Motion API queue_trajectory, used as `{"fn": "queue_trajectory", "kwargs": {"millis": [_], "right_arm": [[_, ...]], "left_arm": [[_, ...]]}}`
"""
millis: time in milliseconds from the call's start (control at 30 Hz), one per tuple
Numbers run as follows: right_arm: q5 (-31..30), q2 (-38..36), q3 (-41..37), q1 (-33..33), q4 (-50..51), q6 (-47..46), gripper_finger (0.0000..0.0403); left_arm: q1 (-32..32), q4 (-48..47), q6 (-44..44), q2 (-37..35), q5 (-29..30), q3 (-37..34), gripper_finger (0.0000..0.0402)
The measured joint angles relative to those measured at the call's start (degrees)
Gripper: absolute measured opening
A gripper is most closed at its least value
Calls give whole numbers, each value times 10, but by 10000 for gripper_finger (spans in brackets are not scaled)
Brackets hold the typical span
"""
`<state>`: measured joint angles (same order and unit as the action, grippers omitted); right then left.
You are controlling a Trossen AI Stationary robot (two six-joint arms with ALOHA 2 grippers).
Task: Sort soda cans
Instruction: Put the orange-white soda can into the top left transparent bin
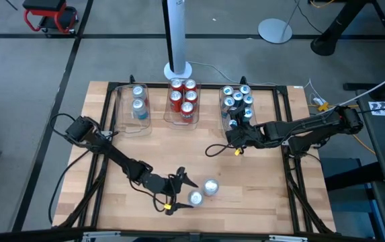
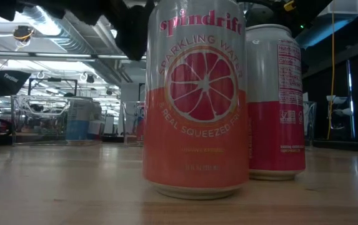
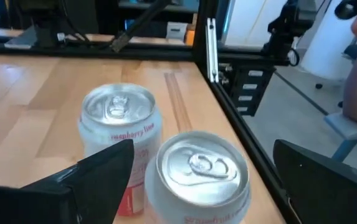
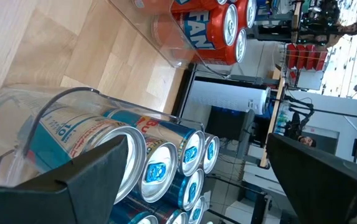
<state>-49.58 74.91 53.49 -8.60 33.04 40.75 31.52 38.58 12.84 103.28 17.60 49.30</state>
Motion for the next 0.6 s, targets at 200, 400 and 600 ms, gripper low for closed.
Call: {"fn": "queue_trajectory", "kwargs": {"millis": [200, 400, 600], "right_arm": [[0, 0, 0, 0, 0, 0, 380], [-1, 0, 0, 0, 0, 0, 380], [-1, 0, 0, 0, -1, 0, 380]], "left_arm": [[-2, 2, -13, 9, 5, 0, 373], [-5, 48, -9, 47, 7, 0, 373], [-6, 50, 5, 65, 6, 0, 373]]}}
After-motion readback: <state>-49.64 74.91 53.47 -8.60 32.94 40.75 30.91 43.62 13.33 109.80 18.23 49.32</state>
